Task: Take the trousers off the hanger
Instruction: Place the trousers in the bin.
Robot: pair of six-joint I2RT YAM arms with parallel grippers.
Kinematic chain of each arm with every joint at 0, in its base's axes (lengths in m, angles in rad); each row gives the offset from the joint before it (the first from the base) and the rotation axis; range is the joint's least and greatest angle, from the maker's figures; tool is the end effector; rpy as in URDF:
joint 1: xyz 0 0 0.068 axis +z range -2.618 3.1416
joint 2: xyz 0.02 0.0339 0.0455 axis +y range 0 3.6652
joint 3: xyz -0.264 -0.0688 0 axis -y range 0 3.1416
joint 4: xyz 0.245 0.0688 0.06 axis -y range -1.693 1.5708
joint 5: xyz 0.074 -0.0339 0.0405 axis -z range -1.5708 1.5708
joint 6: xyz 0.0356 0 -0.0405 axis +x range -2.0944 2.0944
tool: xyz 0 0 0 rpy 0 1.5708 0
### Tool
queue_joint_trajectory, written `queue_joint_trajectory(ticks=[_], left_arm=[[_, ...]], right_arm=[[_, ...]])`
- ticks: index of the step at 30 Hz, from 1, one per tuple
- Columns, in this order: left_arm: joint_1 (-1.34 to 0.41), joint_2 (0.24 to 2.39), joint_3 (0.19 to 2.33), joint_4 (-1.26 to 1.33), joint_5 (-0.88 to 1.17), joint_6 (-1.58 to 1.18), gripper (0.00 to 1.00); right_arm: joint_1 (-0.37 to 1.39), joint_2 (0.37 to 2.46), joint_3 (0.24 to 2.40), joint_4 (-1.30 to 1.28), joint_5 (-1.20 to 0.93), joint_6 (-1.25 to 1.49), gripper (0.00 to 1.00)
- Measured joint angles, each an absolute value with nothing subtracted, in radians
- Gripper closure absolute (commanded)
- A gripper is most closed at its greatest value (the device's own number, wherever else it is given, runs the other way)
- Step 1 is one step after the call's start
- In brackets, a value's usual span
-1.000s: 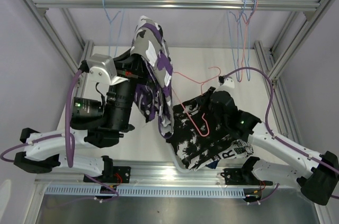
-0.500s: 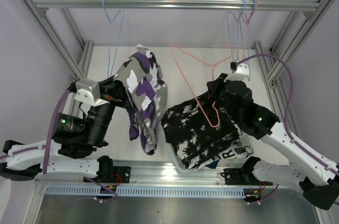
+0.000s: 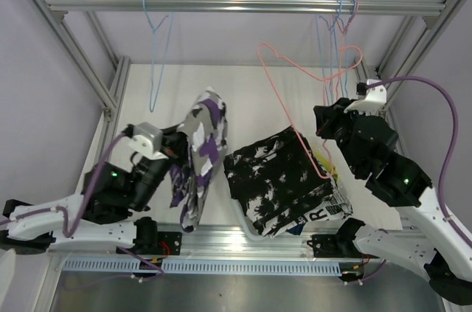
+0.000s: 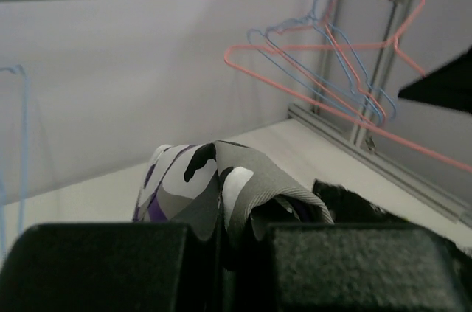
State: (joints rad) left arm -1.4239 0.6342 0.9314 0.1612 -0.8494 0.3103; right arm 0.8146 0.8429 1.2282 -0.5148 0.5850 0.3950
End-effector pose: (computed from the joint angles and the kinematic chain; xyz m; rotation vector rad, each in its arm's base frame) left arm 0.0428 -0.1064 0.4422 0.3042 1.2530 -0.4861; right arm 0.1184 0.0968 0.4449 0.0826 1.6934 0.4124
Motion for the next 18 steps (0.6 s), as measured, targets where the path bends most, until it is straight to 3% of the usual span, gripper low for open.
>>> queue_joint_trajectory(ticks=[10,18], left_arm=[[-1.426,0.924,0.803,0.199,-0.725,0.172,0.99],[-1.427,1.218,0.947,0.261,-0.650,0.126,1.00]], right_arm=[[0.815,0.751,1.372,-0.623,0.570,0.372,1.00],[0.815,0.712,1.392,-0.699,0.569,0.357,1.00]])
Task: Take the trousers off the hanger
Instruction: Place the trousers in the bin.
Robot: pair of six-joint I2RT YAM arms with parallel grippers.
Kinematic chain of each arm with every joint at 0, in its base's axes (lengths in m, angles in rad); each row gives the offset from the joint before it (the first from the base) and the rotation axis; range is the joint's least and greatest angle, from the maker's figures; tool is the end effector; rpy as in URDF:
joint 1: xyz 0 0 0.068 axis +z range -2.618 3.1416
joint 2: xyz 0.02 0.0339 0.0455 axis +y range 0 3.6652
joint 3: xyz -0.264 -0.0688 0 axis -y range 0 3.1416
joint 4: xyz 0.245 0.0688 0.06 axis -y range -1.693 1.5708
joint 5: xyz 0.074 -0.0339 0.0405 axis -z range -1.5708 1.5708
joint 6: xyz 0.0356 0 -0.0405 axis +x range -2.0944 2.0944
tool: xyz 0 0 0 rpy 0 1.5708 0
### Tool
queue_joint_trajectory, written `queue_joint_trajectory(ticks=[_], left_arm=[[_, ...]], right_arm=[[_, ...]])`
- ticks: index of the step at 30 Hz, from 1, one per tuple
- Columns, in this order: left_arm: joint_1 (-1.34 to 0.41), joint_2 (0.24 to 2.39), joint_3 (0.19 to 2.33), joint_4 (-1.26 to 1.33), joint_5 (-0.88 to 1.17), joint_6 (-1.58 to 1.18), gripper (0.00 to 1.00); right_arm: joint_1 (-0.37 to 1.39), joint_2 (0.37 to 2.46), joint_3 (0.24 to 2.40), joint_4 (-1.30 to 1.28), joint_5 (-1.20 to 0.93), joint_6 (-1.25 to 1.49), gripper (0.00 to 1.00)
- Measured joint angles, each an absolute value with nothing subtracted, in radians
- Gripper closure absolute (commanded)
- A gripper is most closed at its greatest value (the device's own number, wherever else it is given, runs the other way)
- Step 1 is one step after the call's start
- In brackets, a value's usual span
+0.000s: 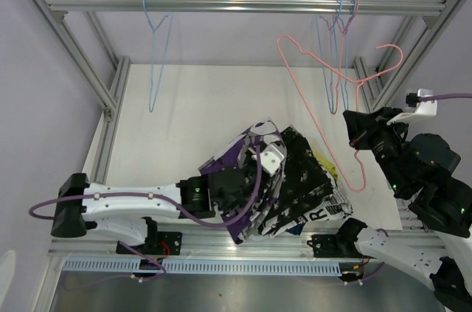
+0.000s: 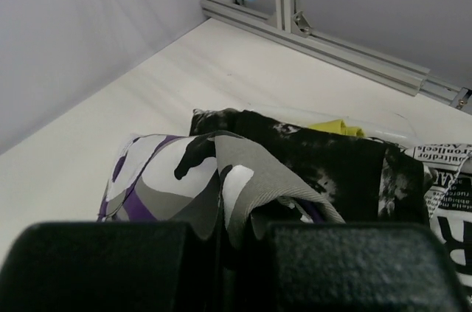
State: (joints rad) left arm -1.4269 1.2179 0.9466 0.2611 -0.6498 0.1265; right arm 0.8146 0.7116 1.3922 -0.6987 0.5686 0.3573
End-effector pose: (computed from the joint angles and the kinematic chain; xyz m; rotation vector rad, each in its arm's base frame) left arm 0.0619 -0.2772 0.3523 0.7036 1.4386 -0.5030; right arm 0.0666 0.0426 0.4848 0.0815 1.6031 0.4623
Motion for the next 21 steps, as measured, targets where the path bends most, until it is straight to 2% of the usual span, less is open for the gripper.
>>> queue_joint_trajectory(ticks=[18,20,21], left_arm=[[-1.473,1.536,1.253,0.206,-0.614,0.131,0.99],[-1.477,1.589,1.275,0.197,-0.610,0.120,0.94],[-1.479,1.616,1.286,0.192,-0.605,0.110,0.89]], right_arm=[[0.815,0.656,1.392,-0.751,0.588,0.337,1.00],[0.815,0.653,1.392,-0.752,0.590,0.336,1.00],[0.815,0.651,1.392,-0.753,0.591,0.336,1.00]])
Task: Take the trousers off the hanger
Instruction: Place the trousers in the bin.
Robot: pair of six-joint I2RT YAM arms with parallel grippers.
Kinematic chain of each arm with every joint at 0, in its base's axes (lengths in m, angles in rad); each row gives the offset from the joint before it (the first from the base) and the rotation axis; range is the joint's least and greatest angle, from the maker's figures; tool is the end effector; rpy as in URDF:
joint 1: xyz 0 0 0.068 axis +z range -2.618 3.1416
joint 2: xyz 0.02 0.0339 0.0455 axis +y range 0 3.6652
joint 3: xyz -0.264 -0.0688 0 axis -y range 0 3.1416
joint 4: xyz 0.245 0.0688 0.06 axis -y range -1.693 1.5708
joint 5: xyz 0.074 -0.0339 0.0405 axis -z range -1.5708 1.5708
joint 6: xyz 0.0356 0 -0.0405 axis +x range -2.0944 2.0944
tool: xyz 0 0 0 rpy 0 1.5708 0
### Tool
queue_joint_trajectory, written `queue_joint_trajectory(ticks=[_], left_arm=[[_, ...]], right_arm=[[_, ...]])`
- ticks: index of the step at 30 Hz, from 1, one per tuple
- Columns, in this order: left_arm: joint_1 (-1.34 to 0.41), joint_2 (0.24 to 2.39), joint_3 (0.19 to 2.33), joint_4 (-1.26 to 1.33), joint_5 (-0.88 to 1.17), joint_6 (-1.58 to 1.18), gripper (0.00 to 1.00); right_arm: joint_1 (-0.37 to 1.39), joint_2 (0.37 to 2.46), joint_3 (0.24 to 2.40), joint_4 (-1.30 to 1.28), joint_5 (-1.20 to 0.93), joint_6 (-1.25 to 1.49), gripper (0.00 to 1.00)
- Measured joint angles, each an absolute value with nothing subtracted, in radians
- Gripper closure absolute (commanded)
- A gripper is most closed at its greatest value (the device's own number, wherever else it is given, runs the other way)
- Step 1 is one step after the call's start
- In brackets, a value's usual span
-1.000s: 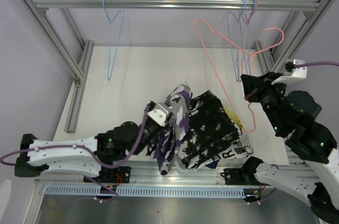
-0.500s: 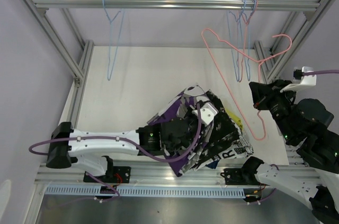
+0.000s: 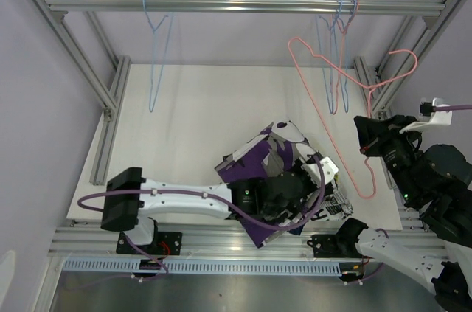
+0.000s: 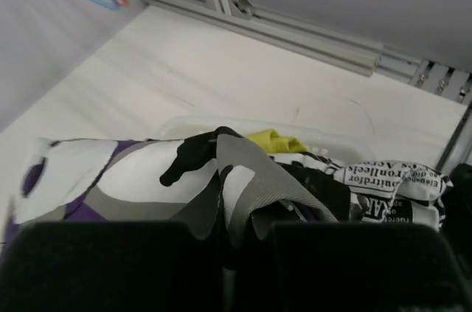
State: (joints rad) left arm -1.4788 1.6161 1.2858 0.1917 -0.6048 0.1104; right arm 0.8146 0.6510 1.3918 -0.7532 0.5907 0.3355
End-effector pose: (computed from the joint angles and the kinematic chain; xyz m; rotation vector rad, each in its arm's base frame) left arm 0.0556 -0.3820 0.3403 0.8640 1.4763 -0.5089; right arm 0.0514 0.0256 0.4818 0.0836 1.5954 0.4313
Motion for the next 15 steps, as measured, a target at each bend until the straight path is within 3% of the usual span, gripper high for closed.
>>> queue_joint_trajectory(ticks=[2,3,7,11,12,15], left_arm=[[-1.481,1.666,1.299,0.183,-0.590,0.085,0.76],[-1.483,1.687,1.300,0.181,-0.578,0.065,0.63],[-1.500,1.734,1.300,0.168,-0.535,0.003,0.31],[-1.539,1.737,1.325,0.125,-0.508,-0.039,0.15],[-1.551,1.737,1.341,0.111,-0.503,-0.043,0.05],[-1.592,1.731,1.399,0.080,-0.494,-0.042,0.01]], right_arm=[[0.815,0.648,1.392,-0.758,0.594,0.335,1.00],[0.815,0.646,1.392,-0.760,0.595,0.335,1.00],[0.815,0.645,1.391,-0.767,0.602,0.331,1.00],[0.815,0.645,1.391,-0.767,0.609,0.324,1.00],[0.815,0.645,1.391,-0.767,0.612,0.321,1.00],[0.815,0.644,1.391,-0.767,0.617,0.320,1.00]])
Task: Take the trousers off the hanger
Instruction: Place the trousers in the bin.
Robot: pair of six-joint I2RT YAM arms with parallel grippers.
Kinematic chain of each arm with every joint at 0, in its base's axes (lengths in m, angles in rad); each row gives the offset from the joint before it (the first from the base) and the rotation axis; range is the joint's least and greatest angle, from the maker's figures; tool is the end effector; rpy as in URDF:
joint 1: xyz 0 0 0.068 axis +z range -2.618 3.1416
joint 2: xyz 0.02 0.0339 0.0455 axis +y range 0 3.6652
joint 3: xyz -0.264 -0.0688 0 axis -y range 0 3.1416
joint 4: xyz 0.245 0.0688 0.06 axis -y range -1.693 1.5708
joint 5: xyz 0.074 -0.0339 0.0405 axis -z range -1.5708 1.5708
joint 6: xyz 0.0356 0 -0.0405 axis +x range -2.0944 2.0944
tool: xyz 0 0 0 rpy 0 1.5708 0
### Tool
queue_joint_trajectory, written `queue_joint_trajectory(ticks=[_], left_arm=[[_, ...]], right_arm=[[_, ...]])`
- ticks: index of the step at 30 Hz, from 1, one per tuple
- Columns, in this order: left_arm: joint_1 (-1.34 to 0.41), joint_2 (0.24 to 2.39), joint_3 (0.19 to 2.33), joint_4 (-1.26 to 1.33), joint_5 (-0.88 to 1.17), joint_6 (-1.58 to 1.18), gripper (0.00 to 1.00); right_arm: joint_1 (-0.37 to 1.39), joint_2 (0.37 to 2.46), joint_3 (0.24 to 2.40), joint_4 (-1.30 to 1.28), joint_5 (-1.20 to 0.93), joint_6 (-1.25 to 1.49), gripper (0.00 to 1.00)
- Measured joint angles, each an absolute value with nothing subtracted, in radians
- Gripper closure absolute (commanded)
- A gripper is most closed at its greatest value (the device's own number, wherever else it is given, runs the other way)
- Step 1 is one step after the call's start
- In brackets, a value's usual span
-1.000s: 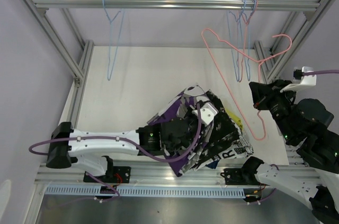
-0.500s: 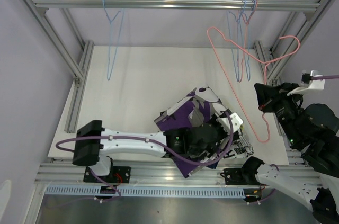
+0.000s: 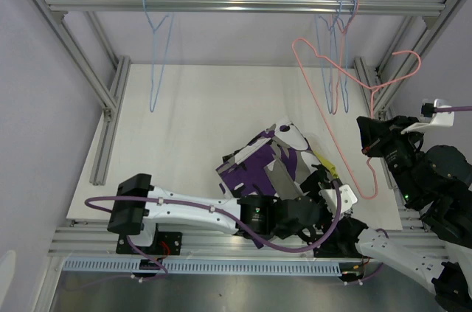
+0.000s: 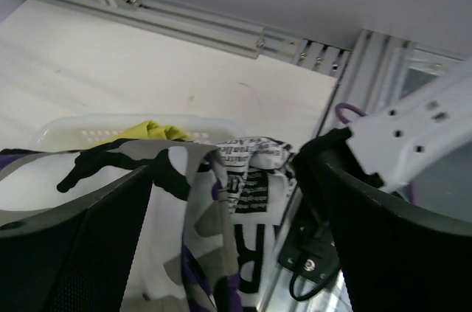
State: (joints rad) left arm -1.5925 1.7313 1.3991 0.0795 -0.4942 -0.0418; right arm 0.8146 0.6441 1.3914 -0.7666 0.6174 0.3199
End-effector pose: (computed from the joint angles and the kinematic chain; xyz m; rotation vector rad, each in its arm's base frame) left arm 0.0079 -0.4156 0.3246 1.0180 1.5458 -0.7125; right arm 0.0499 0.0228 0.4806 0.0893 1.5979 0.3942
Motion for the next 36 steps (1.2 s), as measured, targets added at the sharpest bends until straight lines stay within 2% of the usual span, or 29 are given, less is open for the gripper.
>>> queue_joint_trajectory(ticks=[9,19,29,36], left_arm=[[-1.655,1.558,1.424,-0.027,-0.534,-0.035,0.01],[-1.594,1.361,1.187,-0.089,-0.710,-0.147,0.07],[-1.496,1.457,0.965,-0.036,-0.696,-0.379,0.06],[-1.502,1.558,1.017,0.014,-0.715,-0.454,0.04]], right_arm=[[0.815,0.627,1.394,-0.767,0.622,0.320,1.00],[0.815,0.621,1.381,-0.759,0.621,0.321,1.00],[0.815,0.614,1.301,-0.749,0.620,0.336,1.00],[0.815,0.607,1.293,-0.749,0.620,0.339,1.00]])
